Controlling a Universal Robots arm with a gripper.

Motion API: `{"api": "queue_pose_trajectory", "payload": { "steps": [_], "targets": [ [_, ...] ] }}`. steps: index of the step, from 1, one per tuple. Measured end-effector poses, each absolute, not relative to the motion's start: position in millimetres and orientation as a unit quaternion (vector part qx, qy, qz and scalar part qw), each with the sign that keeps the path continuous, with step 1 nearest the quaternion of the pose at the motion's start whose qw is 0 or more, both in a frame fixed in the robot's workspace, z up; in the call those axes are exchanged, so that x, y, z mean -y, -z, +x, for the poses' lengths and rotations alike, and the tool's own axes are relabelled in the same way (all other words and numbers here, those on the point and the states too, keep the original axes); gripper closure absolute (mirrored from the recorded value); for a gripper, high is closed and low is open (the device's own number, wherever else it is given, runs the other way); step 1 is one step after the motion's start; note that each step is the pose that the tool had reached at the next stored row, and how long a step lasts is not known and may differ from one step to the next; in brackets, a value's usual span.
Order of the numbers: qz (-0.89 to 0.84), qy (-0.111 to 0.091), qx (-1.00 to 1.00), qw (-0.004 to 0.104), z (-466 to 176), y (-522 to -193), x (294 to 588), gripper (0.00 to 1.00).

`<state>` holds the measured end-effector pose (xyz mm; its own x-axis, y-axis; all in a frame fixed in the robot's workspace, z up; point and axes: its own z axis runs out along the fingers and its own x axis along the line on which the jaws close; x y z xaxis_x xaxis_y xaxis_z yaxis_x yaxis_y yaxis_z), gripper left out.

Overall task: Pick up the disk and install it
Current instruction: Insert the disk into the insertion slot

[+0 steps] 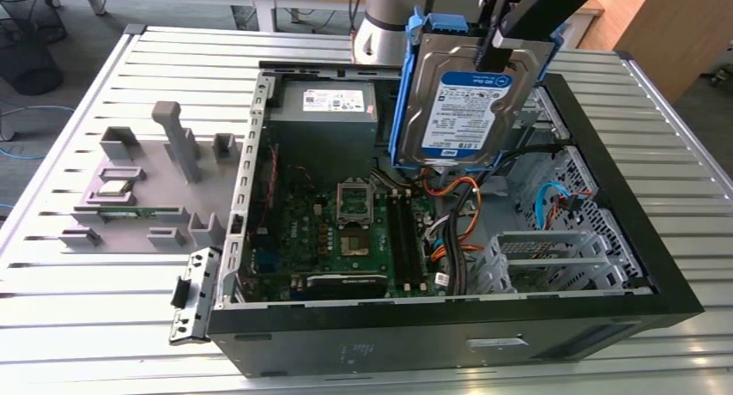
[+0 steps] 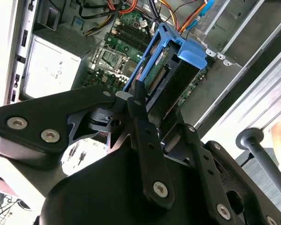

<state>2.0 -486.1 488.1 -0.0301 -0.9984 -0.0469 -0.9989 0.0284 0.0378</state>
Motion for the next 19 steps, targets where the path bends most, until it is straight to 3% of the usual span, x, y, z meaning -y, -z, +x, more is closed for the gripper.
{"api": "queue_pose_trajectory", "payload": {
  "steps": [19],
  "targets": [
    [-0.696,-0.030,-0.717,0.004,15,-488,499,0.65]
  ]
}}
